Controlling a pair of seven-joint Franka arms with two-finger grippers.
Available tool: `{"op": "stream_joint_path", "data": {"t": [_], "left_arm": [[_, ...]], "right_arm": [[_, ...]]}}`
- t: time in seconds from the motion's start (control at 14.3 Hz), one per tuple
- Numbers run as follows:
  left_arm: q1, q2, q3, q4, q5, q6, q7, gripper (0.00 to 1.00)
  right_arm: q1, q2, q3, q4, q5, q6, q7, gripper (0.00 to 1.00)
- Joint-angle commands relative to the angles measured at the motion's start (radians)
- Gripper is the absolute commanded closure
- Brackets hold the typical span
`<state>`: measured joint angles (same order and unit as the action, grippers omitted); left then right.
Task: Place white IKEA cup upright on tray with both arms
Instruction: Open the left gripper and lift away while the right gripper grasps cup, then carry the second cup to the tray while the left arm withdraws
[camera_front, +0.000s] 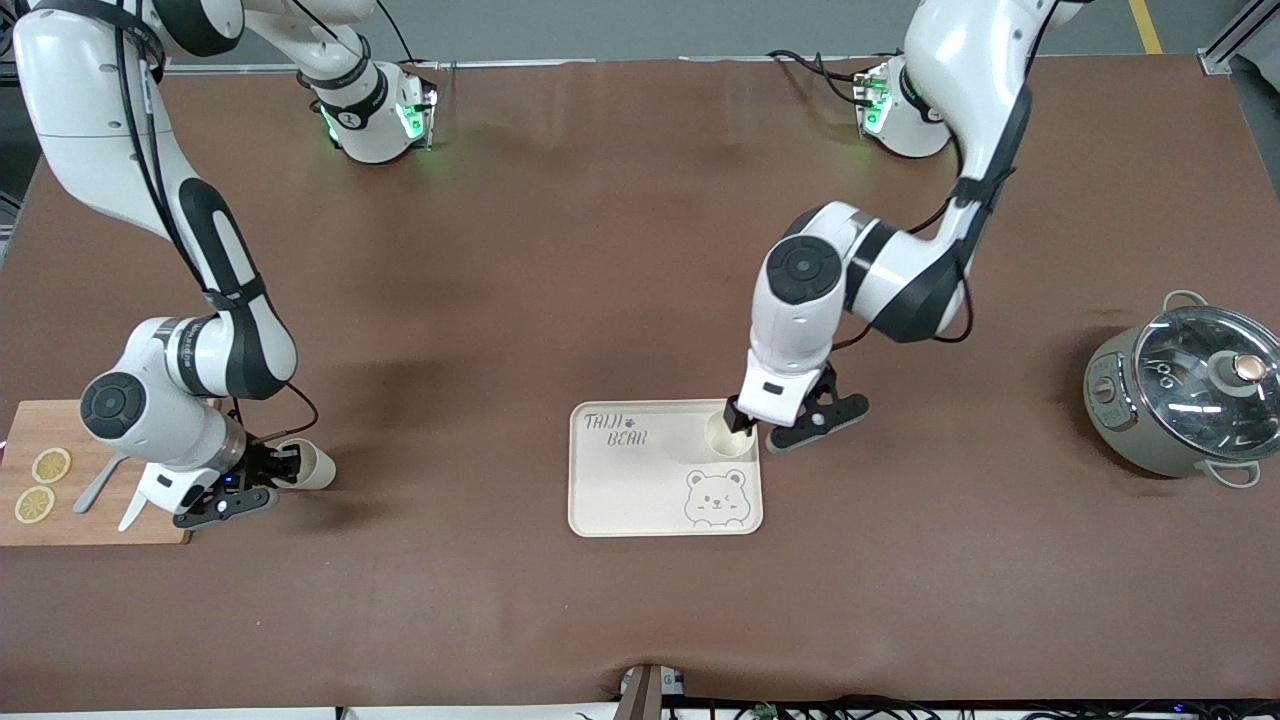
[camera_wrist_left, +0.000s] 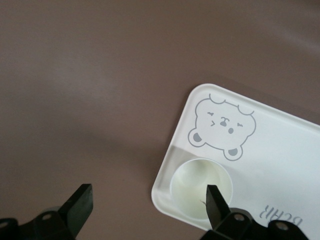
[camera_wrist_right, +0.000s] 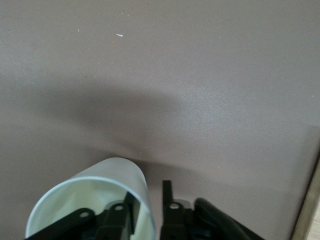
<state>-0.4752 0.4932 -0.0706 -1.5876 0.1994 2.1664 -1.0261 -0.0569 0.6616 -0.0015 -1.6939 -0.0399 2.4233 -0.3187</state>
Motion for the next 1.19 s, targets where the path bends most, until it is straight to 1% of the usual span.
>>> {"op": "stream_joint_path", "data": {"t": [0.0,0.07,0.28,0.42,0.49,0.63,0.77,0.91,0.98,1.12], "left_arm": [[0.081,-0.083,-0.006,-0.006,-0.09,-0.092,0.18,0.0],[0.119,-0.099,-0.005,-0.002,-0.103,-0.126,0.257,0.0],[0.243,-0.152,-0.003,-0.005,-0.103,-0.195,0.485,0.0],[0.347,-0.188,-0.008,-0.005,-0.106,-0.215,0.628,0.0],[0.377,-0.194,-0.006,-0.005,-0.106,-0.217,0.685,0.0],[0.435,-0.194,-0.006,-0.005,-0.104,-0.217,0.763,0.0],[0.473,-0.192,-0.005,-0.002,-0.106,-0.217,0.851,0.0],[0.497,-0.194,-0.005,-0.005,-0.136,-0.217,0.912,0.0],[0.495,-0.194,-0.002,-0.005,-0.152,-0.217,0.925,0.0],[0.512,-0.2,-0.005,-0.003,-0.155,-0.217,0.931,0.0]], "right_arm": [[0.009,-0.002,0.008,-0.006,0.02,0.011,-0.005,1.0],[0.009,-0.002,0.008,-0.006,0.02,0.011,-0.002,1.0],[0.015,-0.003,0.008,-0.001,0.066,0.004,-0.002,1.0],[0.022,-0.007,0.009,0.006,0.069,-0.003,0.004,1.0],[0.035,-0.008,0.012,0.017,0.077,-0.009,0.027,1.0],[0.064,-0.019,0.028,0.068,0.106,-0.102,0.113,1.0],[0.101,-0.017,0.037,0.159,0.139,-0.228,0.232,1.0],[0.152,-0.017,0.037,0.236,0.152,-0.311,0.373,1.0],[0.181,-0.016,0.037,0.261,0.153,-0.322,0.438,1.0],[0.25,-0.008,0.035,0.275,0.149,-0.31,0.574,1.0]]}}
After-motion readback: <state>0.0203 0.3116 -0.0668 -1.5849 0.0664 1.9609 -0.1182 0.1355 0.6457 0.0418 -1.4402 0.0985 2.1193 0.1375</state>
